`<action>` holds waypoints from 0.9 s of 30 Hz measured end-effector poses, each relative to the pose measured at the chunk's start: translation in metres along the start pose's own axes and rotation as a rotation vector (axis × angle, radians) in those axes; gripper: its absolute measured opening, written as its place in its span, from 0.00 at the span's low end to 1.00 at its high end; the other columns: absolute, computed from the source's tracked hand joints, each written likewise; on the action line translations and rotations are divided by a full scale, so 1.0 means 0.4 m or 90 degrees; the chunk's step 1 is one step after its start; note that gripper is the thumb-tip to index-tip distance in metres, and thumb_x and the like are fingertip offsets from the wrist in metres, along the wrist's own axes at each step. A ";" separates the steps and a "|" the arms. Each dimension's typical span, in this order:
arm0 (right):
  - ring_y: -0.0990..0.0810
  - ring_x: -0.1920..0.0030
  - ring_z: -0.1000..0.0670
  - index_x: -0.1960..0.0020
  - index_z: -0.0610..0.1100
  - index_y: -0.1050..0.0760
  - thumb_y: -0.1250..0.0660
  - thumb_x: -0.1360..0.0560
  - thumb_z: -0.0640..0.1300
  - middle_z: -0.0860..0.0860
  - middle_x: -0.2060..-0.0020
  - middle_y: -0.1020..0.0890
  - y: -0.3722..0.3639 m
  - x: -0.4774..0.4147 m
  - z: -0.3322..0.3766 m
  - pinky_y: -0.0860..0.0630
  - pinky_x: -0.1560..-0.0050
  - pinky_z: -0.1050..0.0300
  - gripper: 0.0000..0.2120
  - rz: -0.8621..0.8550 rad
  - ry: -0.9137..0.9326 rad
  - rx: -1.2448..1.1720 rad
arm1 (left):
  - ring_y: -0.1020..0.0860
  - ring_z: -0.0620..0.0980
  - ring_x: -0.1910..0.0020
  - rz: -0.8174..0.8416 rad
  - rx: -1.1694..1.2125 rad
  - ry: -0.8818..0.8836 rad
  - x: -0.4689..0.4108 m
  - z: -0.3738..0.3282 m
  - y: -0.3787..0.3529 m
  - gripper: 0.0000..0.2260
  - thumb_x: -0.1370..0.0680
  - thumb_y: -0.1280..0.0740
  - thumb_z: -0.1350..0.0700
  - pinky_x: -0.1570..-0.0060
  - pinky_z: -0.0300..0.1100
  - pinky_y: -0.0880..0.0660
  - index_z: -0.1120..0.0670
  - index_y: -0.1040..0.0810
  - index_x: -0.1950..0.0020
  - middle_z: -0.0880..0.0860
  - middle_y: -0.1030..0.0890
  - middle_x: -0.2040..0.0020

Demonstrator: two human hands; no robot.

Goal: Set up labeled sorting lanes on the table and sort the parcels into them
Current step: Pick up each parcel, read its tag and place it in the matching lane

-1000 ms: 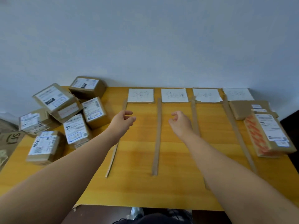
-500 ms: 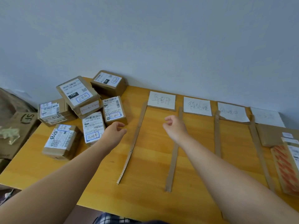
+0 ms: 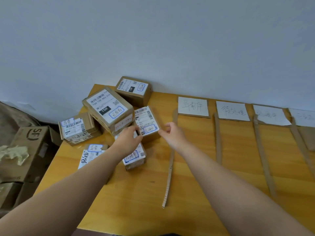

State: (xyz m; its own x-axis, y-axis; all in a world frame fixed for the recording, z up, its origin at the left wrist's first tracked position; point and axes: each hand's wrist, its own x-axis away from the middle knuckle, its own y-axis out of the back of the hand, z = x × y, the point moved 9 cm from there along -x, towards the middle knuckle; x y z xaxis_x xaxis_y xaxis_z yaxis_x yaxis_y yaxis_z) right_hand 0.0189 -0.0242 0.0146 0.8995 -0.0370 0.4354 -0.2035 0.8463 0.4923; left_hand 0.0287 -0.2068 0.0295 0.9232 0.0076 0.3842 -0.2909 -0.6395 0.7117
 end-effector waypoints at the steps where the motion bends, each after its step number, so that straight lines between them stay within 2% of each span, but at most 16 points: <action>1: 0.26 0.38 0.47 0.28 0.44 0.36 0.36 0.22 0.52 0.47 0.35 0.27 -0.022 -0.014 0.002 0.30 0.46 0.57 0.26 0.001 -0.019 -0.020 | 0.31 0.53 0.31 0.009 -0.023 -0.011 -0.009 0.006 0.000 0.23 0.20 0.39 0.51 0.36 0.48 0.30 0.52 0.36 0.26 0.55 0.32 0.28; 4: 0.28 0.34 0.46 0.26 0.43 0.38 0.37 0.23 0.55 0.47 0.32 0.29 -0.070 -0.055 -0.008 0.30 0.40 0.53 0.30 0.010 -0.091 -0.095 | 0.34 0.54 0.29 0.037 -0.099 -0.060 -0.031 0.002 -0.004 0.22 0.19 0.41 0.54 0.31 0.48 0.36 0.55 0.37 0.25 0.55 0.33 0.27; 6: 0.26 0.39 0.48 0.27 0.42 0.36 0.39 0.21 0.55 0.48 0.34 0.26 -0.090 -0.075 -0.019 0.31 0.43 0.54 0.27 0.018 -0.127 -0.151 | 0.37 0.54 0.27 0.061 -0.171 -0.095 -0.042 -0.006 -0.018 0.22 0.18 0.44 0.57 0.29 0.46 0.40 0.56 0.39 0.24 0.55 0.35 0.25; 8: 0.27 0.44 0.50 0.29 0.42 0.34 0.40 0.20 0.54 0.49 0.40 0.24 -0.103 -0.083 -0.034 0.32 0.44 0.54 0.23 0.031 -0.156 -0.202 | 0.36 0.54 0.27 0.087 -0.223 -0.118 -0.050 -0.009 -0.038 0.21 0.19 0.46 0.60 0.30 0.45 0.40 0.57 0.38 0.25 0.55 0.36 0.25; 10: 0.28 0.42 0.50 0.31 0.44 0.34 0.39 0.21 0.56 0.51 0.42 0.25 -0.115 -0.085 -0.055 0.32 0.38 0.51 0.23 0.044 -0.187 -0.244 | 0.34 0.54 0.29 0.105 -0.262 -0.131 -0.058 -0.010 -0.052 0.21 0.19 0.46 0.62 0.33 0.45 0.36 0.56 0.35 0.26 0.54 0.34 0.25; 13: 0.26 0.38 0.44 0.39 0.48 0.33 0.34 0.31 0.65 0.49 0.40 0.23 -0.131 -0.087 -0.090 0.31 0.33 0.41 0.28 0.041 -0.224 -0.287 | 0.28 0.54 0.35 0.112 -0.266 -0.123 -0.074 -0.005 -0.048 0.21 0.20 0.47 0.62 0.40 0.45 0.29 0.53 0.36 0.26 0.55 0.29 0.29; 15: 0.26 0.37 0.42 0.44 0.50 0.32 0.31 0.39 0.69 0.48 0.40 0.22 -0.141 -0.099 -0.112 0.32 0.33 0.39 0.32 0.038 -0.231 -0.332 | 0.24 0.54 0.42 0.115 -0.249 -0.115 -0.082 -0.002 -0.038 0.22 0.19 0.47 0.61 0.46 0.45 0.25 0.51 0.38 0.25 0.56 0.25 0.34; 17: 0.26 0.36 0.43 0.46 0.50 0.32 0.29 0.45 0.70 0.47 0.41 0.22 -0.145 -0.105 -0.119 0.33 0.32 0.38 0.36 0.034 -0.230 -0.366 | 0.22 0.53 0.45 0.119 -0.229 -0.108 -0.083 0.000 -0.029 0.22 0.19 0.48 0.61 0.47 0.46 0.23 0.50 0.39 0.25 0.55 0.25 0.35; 19: 0.25 0.38 0.44 0.43 0.49 0.32 0.28 0.41 0.67 0.47 0.42 0.20 -0.145 -0.102 -0.122 0.31 0.33 0.39 0.34 0.025 -0.230 -0.363 | 0.22 0.52 0.49 0.118 -0.225 -0.101 -0.081 0.004 -0.023 0.22 0.19 0.48 0.61 0.50 0.46 0.22 0.48 0.39 0.25 0.54 0.24 0.37; 21: 0.25 0.39 0.45 0.36 0.46 0.33 0.28 0.34 0.64 0.48 0.41 0.21 -0.147 -0.093 -0.127 0.29 0.34 0.42 0.35 0.026 -0.239 -0.345 | 0.22 0.50 0.53 0.108 -0.221 -0.098 -0.080 0.010 -0.022 0.22 0.19 0.47 0.61 0.55 0.44 0.22 0.47 0.38 0.26 0.53 0.23 0.40; 23: 0.27 0.36 0.46 0.31 0.46 0.33 0.29 0.33 0.64 0.49 0.36 0.23 -0.159 -0.085 -0.129 0.32 0.32 0.45 0.37 0.046 -0.249 -0.337 | 0.23 0.48 0.55 0.106 -0.219 -0.100 -0.079 0.014 -0.027 0.21 0.19 0.47 0.61 0.59 0.41 0.24 0.47 0.38 0.26 0.53 0.22 0.40; 25: 0.31 0.33 0.47 0.31 0.46 0.31 0.31 0.29 0.62 0.52 0.34 0.26 -0.169 -0.082 -0.129 0.38 0.31 0.49 0.33 0.064 -0.254 -0.335 | 0.24 0.48 0.54 0.109 -0.225 -0.101 -0.077 0.013 -0.033 0.22 0.19 0.46 0.62 0.58 0.40 0.25 0.47 0.38 0.26 0.53 0.22 0.39; 27: 0.32 0.33 0.47 0.32 0.45 0.30 0.32 0.26 0.58 0.51 0.34 0.26 -0.176 -0.085 -0.134 0.39 0.33 0.49 0.28 0.063 -0.255 -0.343 | 0.25 0.48 0.55 0.108 -0.233 -0.103 -0.076 0.009 -0.036 0.22 0.20 0.46 0.62 0.59 0.39 0.27 0.48 0.38 0.26 0.53 0.22 0.39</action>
State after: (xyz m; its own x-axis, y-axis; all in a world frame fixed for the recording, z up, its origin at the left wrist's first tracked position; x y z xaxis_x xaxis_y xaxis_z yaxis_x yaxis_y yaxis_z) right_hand 0.0233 -0.0541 -0.0753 0.6531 -0.0524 0.7555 0.0373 0.9986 0.0370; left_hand 0.0056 -0.2007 0.0053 0.8737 -0.2130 0.4374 -0.4848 -0.3059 0.8194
